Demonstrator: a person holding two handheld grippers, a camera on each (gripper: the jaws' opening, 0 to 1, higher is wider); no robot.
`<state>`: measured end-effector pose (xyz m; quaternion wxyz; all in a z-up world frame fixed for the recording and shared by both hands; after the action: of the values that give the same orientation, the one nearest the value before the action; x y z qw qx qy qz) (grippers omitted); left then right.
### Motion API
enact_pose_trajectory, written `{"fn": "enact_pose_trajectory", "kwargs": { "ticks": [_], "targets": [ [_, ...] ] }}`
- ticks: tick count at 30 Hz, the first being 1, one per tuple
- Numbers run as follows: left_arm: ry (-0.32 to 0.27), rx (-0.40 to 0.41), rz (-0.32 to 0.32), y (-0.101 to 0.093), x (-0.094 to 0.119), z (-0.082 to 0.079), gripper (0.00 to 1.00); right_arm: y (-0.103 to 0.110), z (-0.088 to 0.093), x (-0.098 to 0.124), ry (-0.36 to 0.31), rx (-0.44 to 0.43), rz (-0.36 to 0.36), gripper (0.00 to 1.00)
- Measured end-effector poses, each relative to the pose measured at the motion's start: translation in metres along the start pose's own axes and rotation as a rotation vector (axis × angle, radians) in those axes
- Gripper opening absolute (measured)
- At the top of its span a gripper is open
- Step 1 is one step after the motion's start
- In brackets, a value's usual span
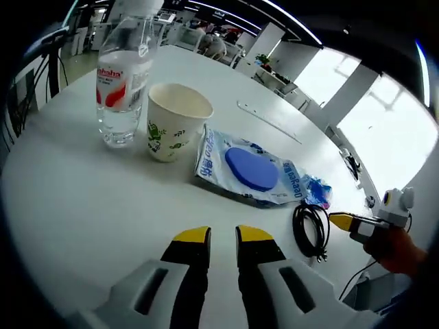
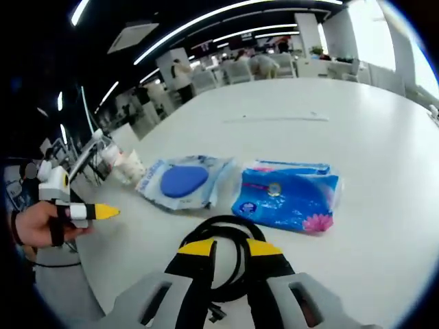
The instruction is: Arrange the tabletop items into an orderly group along one side of the table until the central work area is clear of visible clutter.
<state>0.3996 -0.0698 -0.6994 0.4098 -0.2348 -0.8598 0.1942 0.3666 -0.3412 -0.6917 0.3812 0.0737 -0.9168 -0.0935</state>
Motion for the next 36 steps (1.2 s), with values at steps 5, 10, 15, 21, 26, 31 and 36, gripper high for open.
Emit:
{"fn": "enact_pose_trajectory", "kwargs": {
  "ticks": [5,10,15,21,26,31,36],
  "targets": [
    [0.011,-0.015,0.012,-0.009,-0.002,0.004,0.12,-0.005,0.006,0.007,-0.002,-0.015,0.008,0.14],
    [0.020,-0.024,0.027,-0.019,-0.005,0.008,0.12,-0.011,0.013,0.013,0.001,-0.026,0.016,0.14],
    [0.036,-0.043,0.045,-0.031,-0.011,0.015,0.12,-0.017,0.019,0.019,0.001,-0.040,0.025,0.14],
    [0.064,-0.055,0.065,-0.043,-0.018,0.028,0.12,-0.025,0.026,0.024,0.003,-0.056,0.034,0.14],
    [0.079,-0.056,0.088,-0.057,-0.025,0.036,0.12,-0.028,0.032,0.025,0.010,-0.059,0.034,0.14],
    [0.084,-0.046,0.117,-0.072,-0.035,0.040,0.12,-0.029,0.035,0.026,0.016,-0.075,0.031,0.13],
    [0.099,-0.052,0.134,-0.084,-0.043,0.046,0.13,-0.028,0.034,0.025,0.017,-0.079,0.024,0.13]
  ]
}}
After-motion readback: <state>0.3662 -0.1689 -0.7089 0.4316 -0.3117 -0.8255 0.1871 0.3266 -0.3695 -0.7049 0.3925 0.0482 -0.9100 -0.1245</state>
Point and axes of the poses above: the point that each gripper's makers call its tool centre point, and the gripper's own axes: x roughly backward along the fingers, y roughly to its left, z roughly out of its underside, the point moved 5 cm from there along x, roughly backward along the fingers, and after that the axes turned 6 degrees about z, right-handed, at the moved point
